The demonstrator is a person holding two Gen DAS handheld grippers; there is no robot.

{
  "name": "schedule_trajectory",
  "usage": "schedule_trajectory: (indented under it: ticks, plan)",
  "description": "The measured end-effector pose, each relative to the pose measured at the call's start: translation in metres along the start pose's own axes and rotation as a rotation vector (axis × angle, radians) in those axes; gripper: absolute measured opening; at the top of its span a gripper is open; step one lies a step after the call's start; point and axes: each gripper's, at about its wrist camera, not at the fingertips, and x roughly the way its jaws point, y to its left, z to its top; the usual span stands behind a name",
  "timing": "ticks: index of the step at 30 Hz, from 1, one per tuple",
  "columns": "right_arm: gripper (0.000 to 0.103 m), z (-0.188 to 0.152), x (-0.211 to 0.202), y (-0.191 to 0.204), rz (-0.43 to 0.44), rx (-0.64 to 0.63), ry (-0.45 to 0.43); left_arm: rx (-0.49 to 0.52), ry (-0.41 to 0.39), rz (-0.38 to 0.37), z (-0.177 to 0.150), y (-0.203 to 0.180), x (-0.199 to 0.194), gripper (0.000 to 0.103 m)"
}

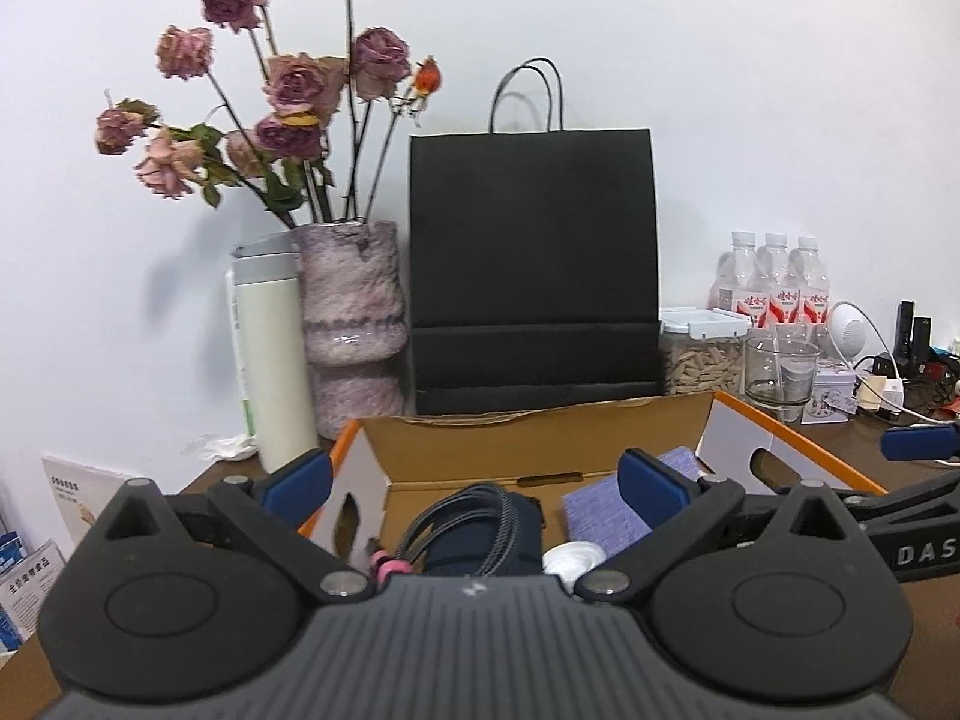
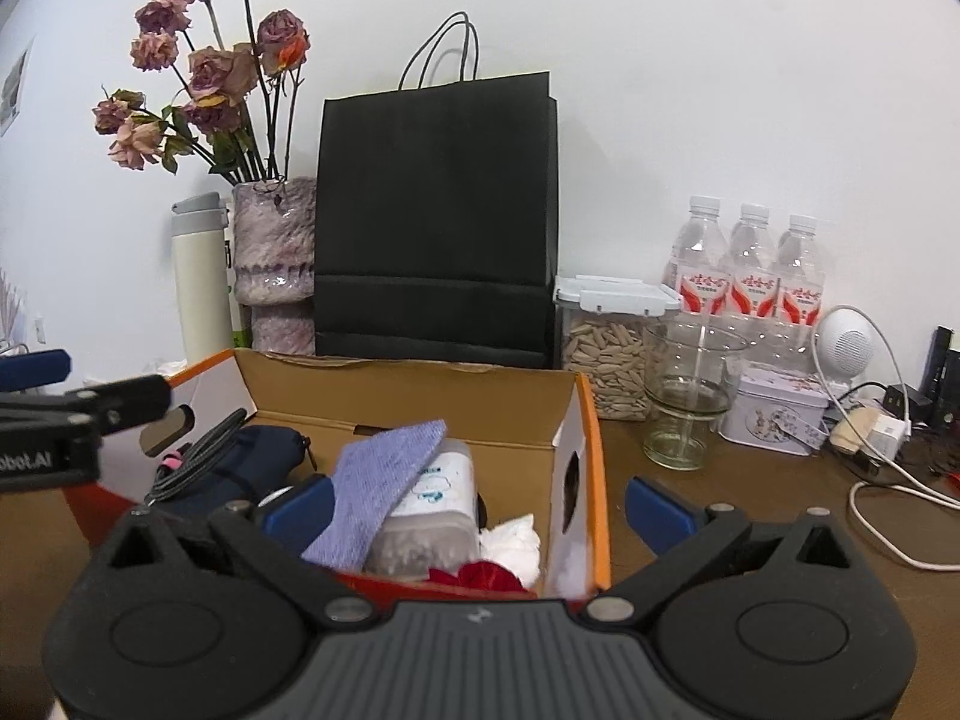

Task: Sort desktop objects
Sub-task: 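Withdraw both grippers and move the right gripper to the plush sheep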

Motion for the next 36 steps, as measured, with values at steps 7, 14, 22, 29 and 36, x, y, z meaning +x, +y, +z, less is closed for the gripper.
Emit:
schedule_trajectory:
  ticks: [7, 14, 22, 29, 36]
  plan:
    - [0.103, -0.014, -0.019, -0.003, -0.016, 0.001, 0.021, -0.009, 0.038, 0.040, -0.009, 0.018, -0.015, 0.103]
    - [0.103, -0.030, -0.032, -0.005, -0.032, 0.005, 0.056, -0.025, 0.092, 0.051, -0.021, 0.034, -0.026, 0.103]
    - [0.103, -0.039, -0.054, 0.005, -0.014, 0.008, 0.057, -0.035, 0.180, 0.027, -0.032, 0.042, -0.041, 0.103]
    - [0.103, -0.039, -0.076, 0.022, 0.120, 0.078, 0.091, -0.059, 0.210, 0.025, -0.034, 0.055, -0.063, 0.103]
    - [0.103, -0.044, -0.084, 0.055, 0.203, 0.086, 0.154, -0.083, 0.255, 0.038, -0.045, 0.069, -0.073, 0.103]
